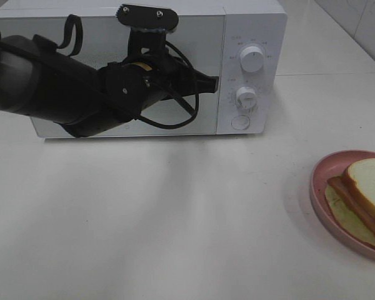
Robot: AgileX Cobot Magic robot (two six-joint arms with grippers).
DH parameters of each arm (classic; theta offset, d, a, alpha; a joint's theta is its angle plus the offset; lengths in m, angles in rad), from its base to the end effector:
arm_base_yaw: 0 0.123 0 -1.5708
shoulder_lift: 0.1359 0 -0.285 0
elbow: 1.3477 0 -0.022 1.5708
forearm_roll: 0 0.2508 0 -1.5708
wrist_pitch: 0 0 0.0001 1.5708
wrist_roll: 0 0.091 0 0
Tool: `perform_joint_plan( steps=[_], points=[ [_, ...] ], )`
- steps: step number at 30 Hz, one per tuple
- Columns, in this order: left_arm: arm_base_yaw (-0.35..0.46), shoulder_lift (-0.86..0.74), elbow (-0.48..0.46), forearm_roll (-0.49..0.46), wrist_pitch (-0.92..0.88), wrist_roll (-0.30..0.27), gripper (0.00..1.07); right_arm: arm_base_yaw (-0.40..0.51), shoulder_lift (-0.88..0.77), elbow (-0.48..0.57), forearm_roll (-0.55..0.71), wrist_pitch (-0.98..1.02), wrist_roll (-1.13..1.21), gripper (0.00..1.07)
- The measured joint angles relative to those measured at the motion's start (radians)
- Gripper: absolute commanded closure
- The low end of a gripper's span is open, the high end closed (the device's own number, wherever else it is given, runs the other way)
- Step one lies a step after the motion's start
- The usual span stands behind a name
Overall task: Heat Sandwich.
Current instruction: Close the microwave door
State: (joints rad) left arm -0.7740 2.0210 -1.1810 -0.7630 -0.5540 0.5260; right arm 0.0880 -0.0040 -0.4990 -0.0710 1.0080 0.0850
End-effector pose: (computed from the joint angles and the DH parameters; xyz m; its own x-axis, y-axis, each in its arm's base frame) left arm 0.3348 -0.2810 0.1773 -0.2937 0.0838 -0.9522 0.3640 0.9309 -0.0304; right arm -0.0029 -0.0057 0.2815 -0.4043 0.0115 -0.9146 -0.0141 0.9997 0.0188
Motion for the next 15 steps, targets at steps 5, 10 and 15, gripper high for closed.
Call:
perform_joint_plan(
  steps=[5, 10, 15],
  points=[
    [-0.016, -0.042, 0.050, -0.016, -0.055, 0.002, 1.07, 0.000, 0.000, 0.000, 0.000, 0.000, 0.000, 0.32],
    [-0.033, -0.112, 0.130, -0.019, 0.003, 0.003, 1.07, 0.000, 0.000, 0.000, 0.000, 0.000, 0.000, 0.32],
    [-0.035, -0.209, 0.209, -0.019, 0.166, 0.003, 0.95, 0.000, 0.000, 0.000, 0.000, 0.000, 0.000, 0.32]
  ],
)
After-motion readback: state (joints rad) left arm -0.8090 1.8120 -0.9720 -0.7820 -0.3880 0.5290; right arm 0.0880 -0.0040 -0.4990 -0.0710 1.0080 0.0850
